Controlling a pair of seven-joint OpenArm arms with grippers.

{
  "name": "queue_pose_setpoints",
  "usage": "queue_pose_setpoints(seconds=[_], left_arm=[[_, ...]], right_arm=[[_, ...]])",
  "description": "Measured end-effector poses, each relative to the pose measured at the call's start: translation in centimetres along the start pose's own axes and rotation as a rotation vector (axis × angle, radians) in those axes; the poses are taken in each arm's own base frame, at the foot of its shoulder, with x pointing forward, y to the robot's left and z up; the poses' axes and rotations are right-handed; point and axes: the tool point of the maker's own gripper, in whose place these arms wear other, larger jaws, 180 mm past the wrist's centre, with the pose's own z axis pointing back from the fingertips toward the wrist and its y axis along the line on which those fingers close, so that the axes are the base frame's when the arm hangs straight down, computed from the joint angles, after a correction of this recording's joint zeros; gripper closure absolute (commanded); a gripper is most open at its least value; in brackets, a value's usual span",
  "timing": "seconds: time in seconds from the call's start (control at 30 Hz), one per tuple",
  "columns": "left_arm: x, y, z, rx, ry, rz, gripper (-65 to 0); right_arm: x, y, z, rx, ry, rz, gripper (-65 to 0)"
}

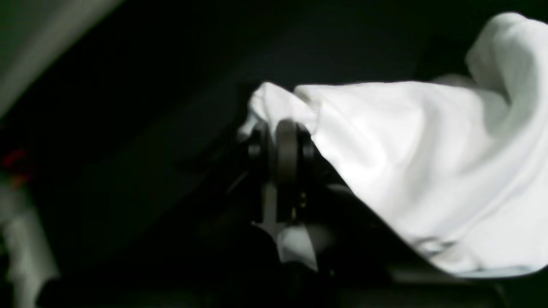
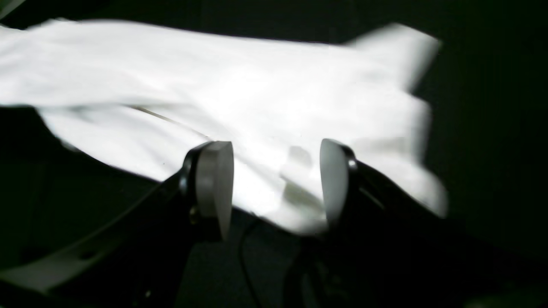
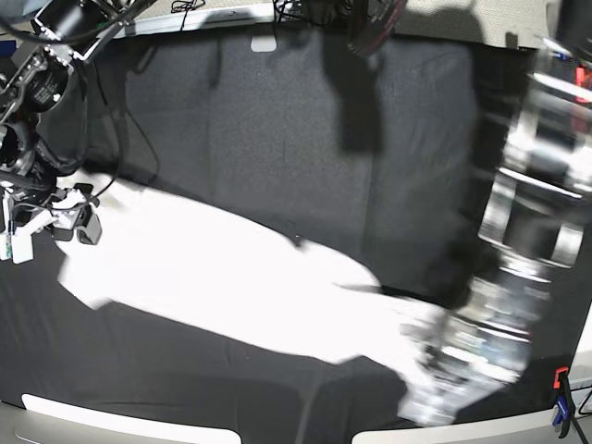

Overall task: Layout the t-shirt on the table in an organized manner, then fold the t-shirt properly
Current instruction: 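Lift and swing the shirt with the left gripper to spread it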

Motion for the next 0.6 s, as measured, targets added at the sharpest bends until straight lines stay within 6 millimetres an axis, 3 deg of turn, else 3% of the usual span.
queue_pose_setpoints(seconds=[0.17, 0.23, 0.3, 0.43, 0.5, 0.6], left_arm=[[-5.0, 12.6, 3.8, 0.216, 0.118, 0.002, 0.0], [-7.8, 16.3, 5.7, 0.262, 0.172, 0.057, 0.0], [-10.4, 18.7, 7.7, 0.263, 0.22, 0.162, 0.0], [-13.9, 20.2, 10.6, 0.205, 0.319, 0.329, 0.0], [-14.9, 18.7, 10.8, 0.112, 0.357, 0.332, 0.0], [-16.3, 14.8, 10.1, -0.049, 0.391, 0.339, 0.0]], right_arm=[[0.7, 0.9, 0.0, 0.049, -0.037, -0.018, -31.4], [0.7, 0.9, 0.0, 0.048, -0.038, -0.018, -31.4], [0.7, 1.0, 0.0, 0.05, -0.039, -0.021, -31.4], [0.5, 1.4, -0.2, 0.062, -0.041, -0.031, -31.4], [0.5, 1.6, -0.3, 0.065, -0.036, -0.026, -31.4], [0.4, 2.3, -0.7, 0.084, -0.027, -0.013, -31.4]])
